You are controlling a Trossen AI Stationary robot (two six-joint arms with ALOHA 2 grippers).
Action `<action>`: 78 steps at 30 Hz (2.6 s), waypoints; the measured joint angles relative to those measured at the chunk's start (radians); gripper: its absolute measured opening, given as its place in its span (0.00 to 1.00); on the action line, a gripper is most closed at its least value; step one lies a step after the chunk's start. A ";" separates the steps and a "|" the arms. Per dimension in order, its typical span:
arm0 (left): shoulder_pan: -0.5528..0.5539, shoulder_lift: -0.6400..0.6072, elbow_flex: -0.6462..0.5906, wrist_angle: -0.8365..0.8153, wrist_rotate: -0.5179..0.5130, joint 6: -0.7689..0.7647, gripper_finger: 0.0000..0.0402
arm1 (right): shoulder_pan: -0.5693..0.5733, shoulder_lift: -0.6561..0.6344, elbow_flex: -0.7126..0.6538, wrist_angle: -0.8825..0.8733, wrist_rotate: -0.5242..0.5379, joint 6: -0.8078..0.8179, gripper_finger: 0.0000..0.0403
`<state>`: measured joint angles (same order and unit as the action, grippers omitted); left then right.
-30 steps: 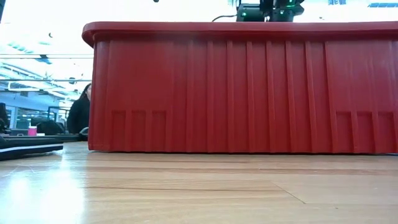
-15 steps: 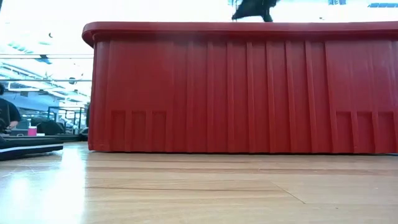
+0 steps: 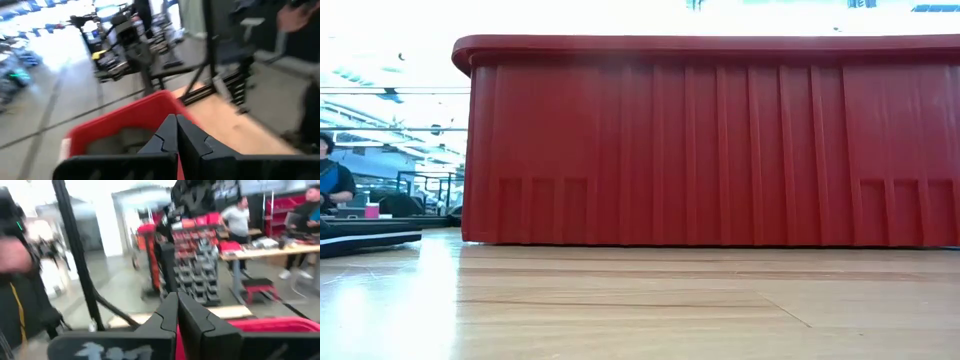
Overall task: Pick and place slides into bin
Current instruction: Put the black slipper into the red bin
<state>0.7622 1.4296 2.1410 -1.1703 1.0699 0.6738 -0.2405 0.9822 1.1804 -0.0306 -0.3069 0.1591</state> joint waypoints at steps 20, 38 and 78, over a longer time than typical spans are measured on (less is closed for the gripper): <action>-0.126 -0.321 -0.856 1.363 -0.327 -0.872 0.00 | -0.023 -0.412 -0.475 0.213 0.050 0.259 0.00; -0.191 -0.715 -1.326 1.635 -0.656 -1.110 0.00 | -0.055 -0.807 -0.474 -0.259 -0.038 0.196 0.00; -0.354 -0.925 -1.274 0.836 -0.576 -1.097 0.00 | -0.055 -0.939 -0.474 -0.336 0.121 0.158 0.00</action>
<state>0.4081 0.5050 0.8667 -0.3346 0.4934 -0.4236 -0.2951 0.0429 0.7067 -0.3668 -0.1858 0.3170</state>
